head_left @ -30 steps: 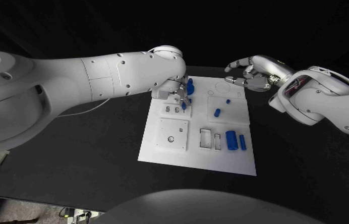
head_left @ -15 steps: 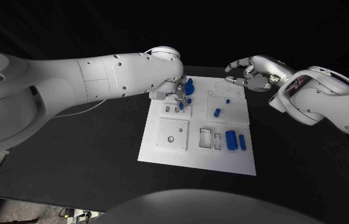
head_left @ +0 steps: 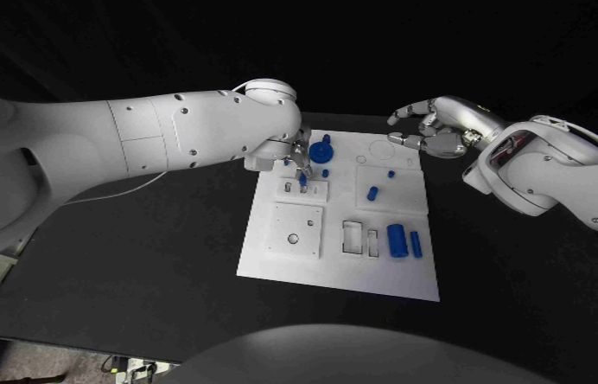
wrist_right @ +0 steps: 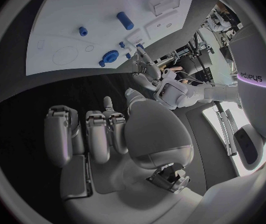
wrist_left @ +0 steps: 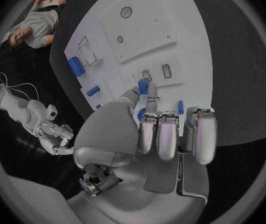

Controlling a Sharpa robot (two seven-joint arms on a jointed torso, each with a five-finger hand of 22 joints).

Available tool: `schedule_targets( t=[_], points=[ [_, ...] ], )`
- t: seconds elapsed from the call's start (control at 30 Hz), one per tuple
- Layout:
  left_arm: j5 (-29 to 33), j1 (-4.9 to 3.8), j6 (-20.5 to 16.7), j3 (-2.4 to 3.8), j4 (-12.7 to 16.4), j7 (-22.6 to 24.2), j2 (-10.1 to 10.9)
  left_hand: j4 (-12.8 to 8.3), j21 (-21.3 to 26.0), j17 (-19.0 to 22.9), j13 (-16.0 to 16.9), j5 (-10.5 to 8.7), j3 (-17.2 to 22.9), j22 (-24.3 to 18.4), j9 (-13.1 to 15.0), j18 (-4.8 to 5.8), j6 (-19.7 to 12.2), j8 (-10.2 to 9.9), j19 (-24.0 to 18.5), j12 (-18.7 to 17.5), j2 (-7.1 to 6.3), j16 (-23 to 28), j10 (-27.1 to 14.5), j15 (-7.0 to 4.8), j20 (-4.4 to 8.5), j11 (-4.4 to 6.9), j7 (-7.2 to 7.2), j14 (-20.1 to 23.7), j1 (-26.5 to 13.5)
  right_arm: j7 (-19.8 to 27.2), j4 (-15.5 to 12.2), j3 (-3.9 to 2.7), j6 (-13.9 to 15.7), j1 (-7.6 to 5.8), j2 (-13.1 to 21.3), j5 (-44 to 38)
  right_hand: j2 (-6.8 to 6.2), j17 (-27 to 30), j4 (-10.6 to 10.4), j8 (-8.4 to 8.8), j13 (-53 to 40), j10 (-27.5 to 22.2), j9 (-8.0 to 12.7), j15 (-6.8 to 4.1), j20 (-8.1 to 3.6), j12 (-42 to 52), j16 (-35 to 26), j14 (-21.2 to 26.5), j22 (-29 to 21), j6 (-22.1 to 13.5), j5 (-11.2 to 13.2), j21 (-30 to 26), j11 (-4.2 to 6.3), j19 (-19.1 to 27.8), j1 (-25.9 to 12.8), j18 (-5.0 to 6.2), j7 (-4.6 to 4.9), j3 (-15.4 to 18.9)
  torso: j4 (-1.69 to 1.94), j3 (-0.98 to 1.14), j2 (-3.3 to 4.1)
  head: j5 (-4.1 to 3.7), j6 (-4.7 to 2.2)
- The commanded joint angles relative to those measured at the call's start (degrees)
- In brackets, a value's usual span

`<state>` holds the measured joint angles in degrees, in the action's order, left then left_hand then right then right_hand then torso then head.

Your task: Assemble the parts on the task board

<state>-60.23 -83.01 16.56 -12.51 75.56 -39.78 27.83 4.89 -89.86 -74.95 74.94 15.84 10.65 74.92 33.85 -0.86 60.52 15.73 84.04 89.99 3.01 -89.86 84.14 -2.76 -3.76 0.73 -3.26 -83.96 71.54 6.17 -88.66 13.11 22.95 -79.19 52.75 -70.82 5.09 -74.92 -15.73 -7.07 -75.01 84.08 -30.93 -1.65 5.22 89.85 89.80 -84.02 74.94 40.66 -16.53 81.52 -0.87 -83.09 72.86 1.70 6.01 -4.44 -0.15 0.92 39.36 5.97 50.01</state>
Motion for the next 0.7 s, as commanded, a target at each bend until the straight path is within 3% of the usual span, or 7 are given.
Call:
schedule_targets(
  t=[0.03, 0.33, 0.7],
  points=[
    [-0.2, -0.1, -1.1, 0.03, 0.8, 0.3, 0.5, 0.0, -0.1, -15.1, 15.1, -0.34, 0.5, 15.1, 0.1, 0.86, 0.9, 0.2, 6.0, 0.0, -0.1, -0.1, 5.9, -0.5, 0.48, 0.22, 0.69, -6.0, -0.8, 0.0, 0.1, 0.01, -0.7, 0.16, 0.0, -0.3, -0.06, -15.1, 0.4, 0.08, -15.0, 5.9, -0.1, 0.27, -0.11, 0.1, 0.2, -6.0, 11.8, 0.5, 0.1, -0.2, -0.43, 0.5, 0.4, 0.77, 0.01, 0.0, 0.0, -0.05, 0.07, 0.02, -0.01],
    [0.4, -0.11, -1.6, -0.03, 3.1, 0.0, 1.9, 0.3, -0.1, -15.1, 15.1, -0.53, 1.3, 15.1, 0.6, 0.85, 0.8, 0.2, 5.9, 0.0, -0.09, -0.1, 5.9, -0.55, 0.53, 0.25, 0.7, -6.0, -1.8, 0.0, 0.5, 0.02, -1.0, 0.65, -0.3, -0.3, -0.06, -15.1, 0.4, 0.08, -15.0, 5.9, -0.1, 0.27, -0.11, 0.1, 0.2, -6.0, 11.8, 0.5, 0.1, -0.2, -0.43, 0.5, 0.4, 0.77, 0.01, 0.0, -0.05, -0.03, 0.07, 0.56, -0.01],
    [0.5, -0.07, -2.4, -0.08, 3.3, -0.1, 2.3, 0.4, 0.2, -15.1, 15.1, -0.41, 2.2, 14.8, 1.0, 0.74, 0.7, 0.1, 5.5, 0.0, 0.02, -0.1, 5.9, -0.58, 0.57, 0.26, 0.68, -6.0, -2.4, 0.1, 0.6, 0.02, -0.9, 0.82, -0.5, -0.3, -0.06, -15.1, 0.4, 0.08, -15.0, 5.9, -0.1, 0.27, -0.11, 0.1, 0.2, -6.0, 11.8, 0.5, 0.1, -0.2, -0.43, 0.5, 0.4, 0.77, 0.01, 0.0, -0.08, -0.05, 0.1, 0.53, -0.01]
  ],
)
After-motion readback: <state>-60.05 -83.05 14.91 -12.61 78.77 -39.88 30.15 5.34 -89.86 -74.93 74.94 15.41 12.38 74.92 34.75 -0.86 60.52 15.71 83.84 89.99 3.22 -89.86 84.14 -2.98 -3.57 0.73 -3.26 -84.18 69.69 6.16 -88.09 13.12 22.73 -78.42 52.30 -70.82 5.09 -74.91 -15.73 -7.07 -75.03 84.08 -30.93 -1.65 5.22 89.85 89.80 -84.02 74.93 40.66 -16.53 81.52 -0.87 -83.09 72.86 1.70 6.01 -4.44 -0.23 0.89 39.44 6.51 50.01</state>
